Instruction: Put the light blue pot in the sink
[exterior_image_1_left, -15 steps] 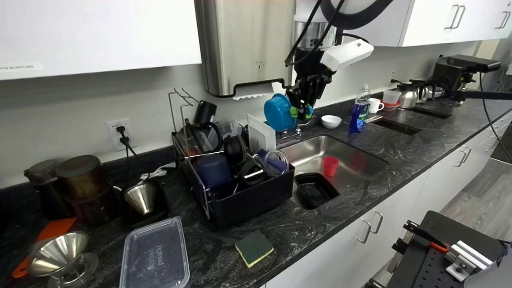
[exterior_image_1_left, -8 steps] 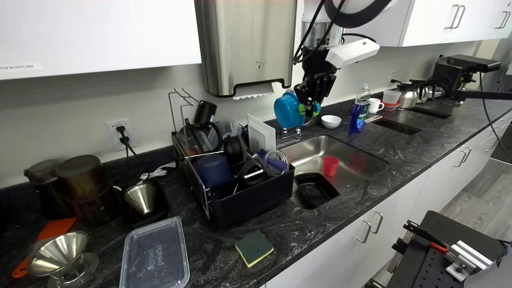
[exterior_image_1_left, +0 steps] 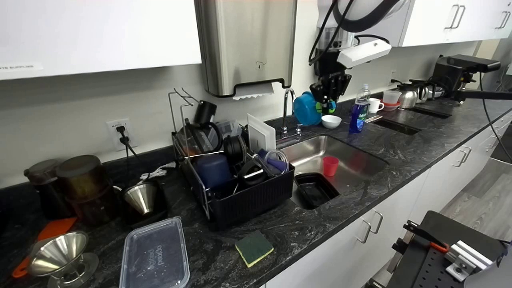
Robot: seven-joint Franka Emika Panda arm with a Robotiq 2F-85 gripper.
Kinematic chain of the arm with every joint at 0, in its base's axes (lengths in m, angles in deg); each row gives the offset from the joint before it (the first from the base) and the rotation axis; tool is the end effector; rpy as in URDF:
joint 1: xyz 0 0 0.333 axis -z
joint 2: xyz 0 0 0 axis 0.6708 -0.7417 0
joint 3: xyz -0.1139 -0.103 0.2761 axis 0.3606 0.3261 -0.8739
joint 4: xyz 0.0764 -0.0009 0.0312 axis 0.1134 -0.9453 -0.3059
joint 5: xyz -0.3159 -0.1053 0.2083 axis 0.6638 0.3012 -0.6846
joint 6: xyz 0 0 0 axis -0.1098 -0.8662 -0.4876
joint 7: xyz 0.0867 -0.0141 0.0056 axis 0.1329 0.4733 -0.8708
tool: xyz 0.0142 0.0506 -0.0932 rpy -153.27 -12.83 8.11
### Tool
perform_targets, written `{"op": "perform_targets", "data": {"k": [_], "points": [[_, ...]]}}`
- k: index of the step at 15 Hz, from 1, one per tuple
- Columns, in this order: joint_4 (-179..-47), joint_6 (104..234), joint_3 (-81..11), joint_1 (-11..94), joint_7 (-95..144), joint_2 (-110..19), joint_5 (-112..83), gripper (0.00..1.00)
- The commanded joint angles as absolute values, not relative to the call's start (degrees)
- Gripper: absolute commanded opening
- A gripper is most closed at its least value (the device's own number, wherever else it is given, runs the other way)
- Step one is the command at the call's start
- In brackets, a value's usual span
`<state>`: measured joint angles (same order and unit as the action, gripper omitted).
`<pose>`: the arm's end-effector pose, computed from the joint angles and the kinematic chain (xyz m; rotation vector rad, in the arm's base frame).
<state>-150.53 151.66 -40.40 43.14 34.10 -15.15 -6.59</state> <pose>0.4766 -0.0063 0.4619 2.9644 -0.2467 0.0711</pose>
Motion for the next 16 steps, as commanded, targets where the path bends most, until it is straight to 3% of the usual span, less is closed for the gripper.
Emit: {"op": "perform_targets", "data": {"k": [1, 9, 16], "points": [[-150.5, 149.7, -40.0, 45.0, 35.2, -17.2, -4.1, 0.07], [-151.0, 151.0, -38.3, 46.0, 39.6, -25.4, -0.5, 0.07], [-150.6, 160.2, -37.8, 44.7, 40.7, -33.5, -2.9, 0.07]]}}
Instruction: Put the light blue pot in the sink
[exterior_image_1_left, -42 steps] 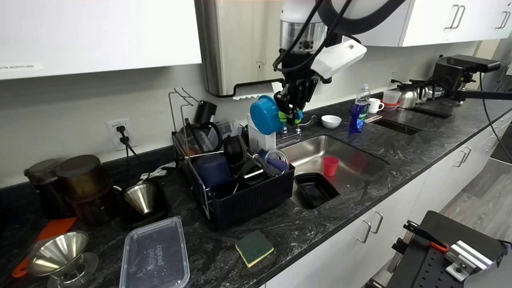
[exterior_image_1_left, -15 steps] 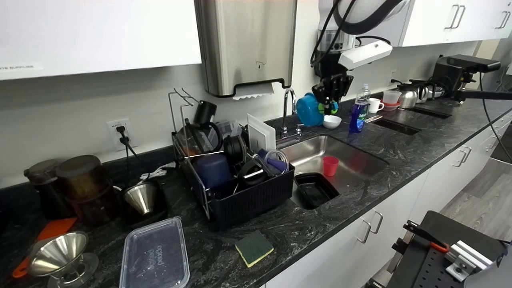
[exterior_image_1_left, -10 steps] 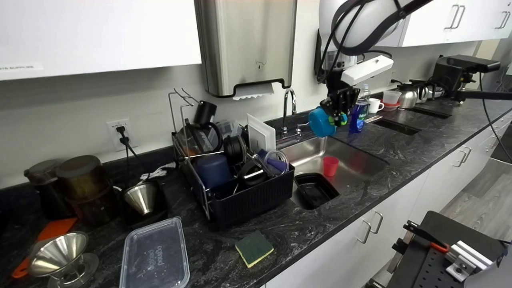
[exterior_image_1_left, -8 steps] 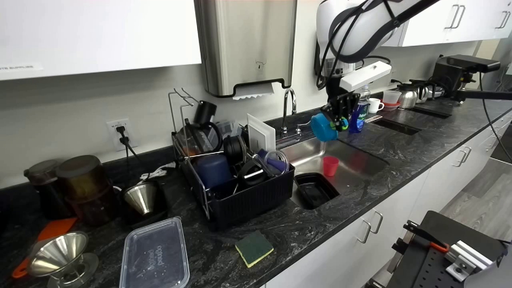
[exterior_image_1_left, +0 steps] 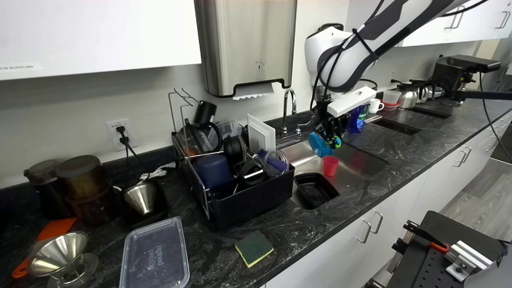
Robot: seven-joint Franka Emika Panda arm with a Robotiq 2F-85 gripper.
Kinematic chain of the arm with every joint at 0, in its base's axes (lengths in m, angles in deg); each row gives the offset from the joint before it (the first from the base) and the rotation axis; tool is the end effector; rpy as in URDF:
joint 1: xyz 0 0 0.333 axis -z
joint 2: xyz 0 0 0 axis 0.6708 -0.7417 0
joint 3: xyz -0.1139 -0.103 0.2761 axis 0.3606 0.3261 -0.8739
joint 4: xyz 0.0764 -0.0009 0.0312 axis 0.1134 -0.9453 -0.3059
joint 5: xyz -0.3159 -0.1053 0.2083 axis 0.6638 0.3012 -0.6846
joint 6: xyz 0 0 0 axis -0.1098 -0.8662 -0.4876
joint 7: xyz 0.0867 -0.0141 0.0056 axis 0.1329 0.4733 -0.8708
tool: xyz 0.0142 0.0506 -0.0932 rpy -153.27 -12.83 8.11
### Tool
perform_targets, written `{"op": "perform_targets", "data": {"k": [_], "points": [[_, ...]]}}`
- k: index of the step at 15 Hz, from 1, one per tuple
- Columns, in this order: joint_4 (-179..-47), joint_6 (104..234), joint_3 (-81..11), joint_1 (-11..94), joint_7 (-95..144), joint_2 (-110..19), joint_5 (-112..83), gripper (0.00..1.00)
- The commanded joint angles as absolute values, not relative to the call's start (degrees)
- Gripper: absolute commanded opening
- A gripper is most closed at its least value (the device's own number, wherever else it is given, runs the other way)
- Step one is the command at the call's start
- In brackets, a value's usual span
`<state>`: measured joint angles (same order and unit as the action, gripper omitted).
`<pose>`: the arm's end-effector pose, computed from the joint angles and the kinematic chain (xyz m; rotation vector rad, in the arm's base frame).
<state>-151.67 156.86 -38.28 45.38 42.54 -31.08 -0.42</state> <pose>0.4970 -0.0468 0.3245 2.8463 -0.4174 -0.2010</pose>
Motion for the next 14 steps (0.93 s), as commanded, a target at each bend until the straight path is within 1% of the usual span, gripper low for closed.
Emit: {"op": "perform_targets", "data": {"k": [1, 4, 8, 14], "points": [[-150.4, 162.2, -38.0, 44.6, 38.2, -34.5, -5.3, 0.07], [-149.2, 164.8, -38.4, 44.3, 30.8, -36.7, -13.0, 0.07], [-147.5, 164.3, -38.4, 44.5, 22.7, -38.3, -18.7, 0.07], [-146.0, 164.2, -36.3, 45.1, 20.2, -40.0, -16.3, 0.07]]}}
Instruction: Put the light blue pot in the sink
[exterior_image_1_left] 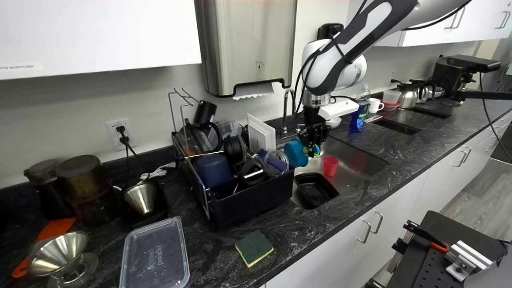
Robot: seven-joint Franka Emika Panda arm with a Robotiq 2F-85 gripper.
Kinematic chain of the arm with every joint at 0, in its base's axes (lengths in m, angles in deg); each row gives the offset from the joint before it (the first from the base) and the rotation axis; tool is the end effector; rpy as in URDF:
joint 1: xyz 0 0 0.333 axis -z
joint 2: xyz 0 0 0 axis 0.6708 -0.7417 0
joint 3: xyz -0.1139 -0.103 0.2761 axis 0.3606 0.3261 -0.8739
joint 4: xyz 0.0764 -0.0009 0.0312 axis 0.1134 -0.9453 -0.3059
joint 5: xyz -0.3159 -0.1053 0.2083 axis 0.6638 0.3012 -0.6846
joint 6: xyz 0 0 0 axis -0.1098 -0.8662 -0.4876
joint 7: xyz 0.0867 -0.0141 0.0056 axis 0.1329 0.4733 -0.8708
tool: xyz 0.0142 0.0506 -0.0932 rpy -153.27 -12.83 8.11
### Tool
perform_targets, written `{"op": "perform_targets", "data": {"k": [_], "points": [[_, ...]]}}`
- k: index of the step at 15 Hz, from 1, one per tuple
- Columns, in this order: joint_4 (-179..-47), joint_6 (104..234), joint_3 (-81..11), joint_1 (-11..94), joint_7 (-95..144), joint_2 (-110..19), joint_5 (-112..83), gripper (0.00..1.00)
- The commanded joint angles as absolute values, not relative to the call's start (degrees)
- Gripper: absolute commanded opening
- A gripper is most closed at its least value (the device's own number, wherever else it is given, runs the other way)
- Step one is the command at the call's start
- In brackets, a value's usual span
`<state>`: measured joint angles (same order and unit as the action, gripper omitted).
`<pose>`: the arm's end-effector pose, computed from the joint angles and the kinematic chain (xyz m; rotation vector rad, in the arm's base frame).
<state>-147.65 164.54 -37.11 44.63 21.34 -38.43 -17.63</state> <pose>0.5322 -0.0407 0.2949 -3.1294 0.1796 0.1648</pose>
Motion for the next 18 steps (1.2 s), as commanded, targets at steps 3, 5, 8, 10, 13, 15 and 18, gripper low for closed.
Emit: {"op": "perform_targets", "data": {"k": [3, 5, 8, 10, 13, 15, 18], "points": [[-145.0, 164.5, -34.5, 45.4, 21.7, -41.4, -13.0, 0.07], [-144.4, 164.5, -33.4, 45.6, 22.4, -42.3, -10.8, 0.07], [-143.6, 164.8, -32.2, 45.6, 24.1, -43.8, -8.1, 0.07], [-143.1, 164.9, -31.4, 45.5, 26.1, -45.0, -6.2, 0.07], [-142.7, 165.3, -30.4, 45.2, 29.6, -46.5, -3.3, 0.07], [-142.5, 165.4, -29.8, 45.1, 31.5, -47.3, -1.6, 0.07], [-142.4, 165.5, -29.0, 45.1, 33.7, -48.2, 0.1, 0.07]]}}
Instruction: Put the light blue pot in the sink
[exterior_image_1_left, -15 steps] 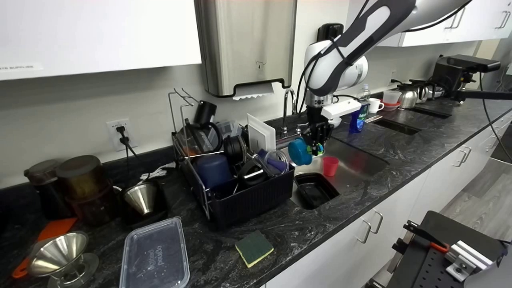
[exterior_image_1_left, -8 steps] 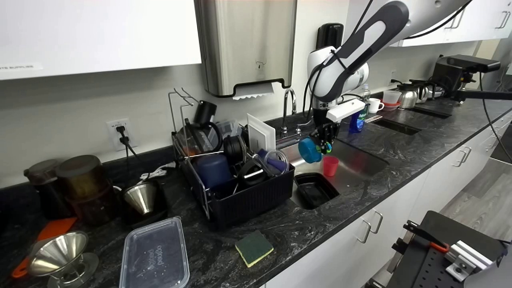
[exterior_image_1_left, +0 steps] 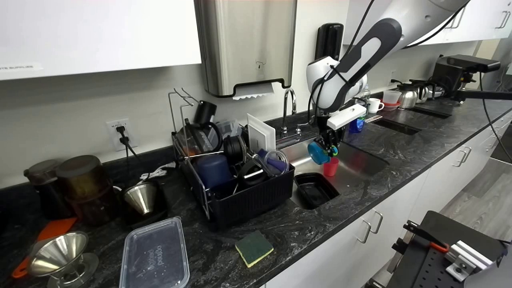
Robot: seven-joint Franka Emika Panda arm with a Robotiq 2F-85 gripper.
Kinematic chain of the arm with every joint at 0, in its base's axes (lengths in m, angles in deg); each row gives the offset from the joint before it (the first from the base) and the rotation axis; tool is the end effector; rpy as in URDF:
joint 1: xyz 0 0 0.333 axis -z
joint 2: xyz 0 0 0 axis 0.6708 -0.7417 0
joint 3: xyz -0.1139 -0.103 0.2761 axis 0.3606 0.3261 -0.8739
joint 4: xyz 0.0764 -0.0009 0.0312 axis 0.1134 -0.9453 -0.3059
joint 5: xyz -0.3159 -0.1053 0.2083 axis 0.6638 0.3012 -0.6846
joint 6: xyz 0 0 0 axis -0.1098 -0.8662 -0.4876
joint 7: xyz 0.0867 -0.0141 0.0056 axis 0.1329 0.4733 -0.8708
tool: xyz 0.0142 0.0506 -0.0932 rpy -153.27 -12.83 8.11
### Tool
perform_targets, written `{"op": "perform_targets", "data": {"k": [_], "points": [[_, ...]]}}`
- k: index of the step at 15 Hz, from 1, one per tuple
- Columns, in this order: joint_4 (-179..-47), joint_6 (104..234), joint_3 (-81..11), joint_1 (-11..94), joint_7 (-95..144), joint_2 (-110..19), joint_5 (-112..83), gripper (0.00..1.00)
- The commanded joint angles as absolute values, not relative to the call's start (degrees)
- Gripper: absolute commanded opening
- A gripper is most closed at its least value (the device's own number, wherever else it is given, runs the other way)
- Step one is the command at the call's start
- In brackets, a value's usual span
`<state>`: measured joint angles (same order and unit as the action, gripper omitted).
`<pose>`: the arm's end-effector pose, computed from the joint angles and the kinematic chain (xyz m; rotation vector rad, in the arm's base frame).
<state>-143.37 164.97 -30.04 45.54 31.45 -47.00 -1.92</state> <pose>0.5382 -0.1245 0.2461 2.8780 -0.3321 -0.2514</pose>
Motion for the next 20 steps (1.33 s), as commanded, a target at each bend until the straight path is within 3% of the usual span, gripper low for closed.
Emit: {"op": "perform_targets", "data": {"k": [1, 20], "points": [[-142.4, 165.5, -28.6, 45.1, 34.3, -48.4, 0.7, 0.07], [-136.2, 157.7, -25.8, 42.8, 61.4, -53.4, 1.8, 0.07]]}}
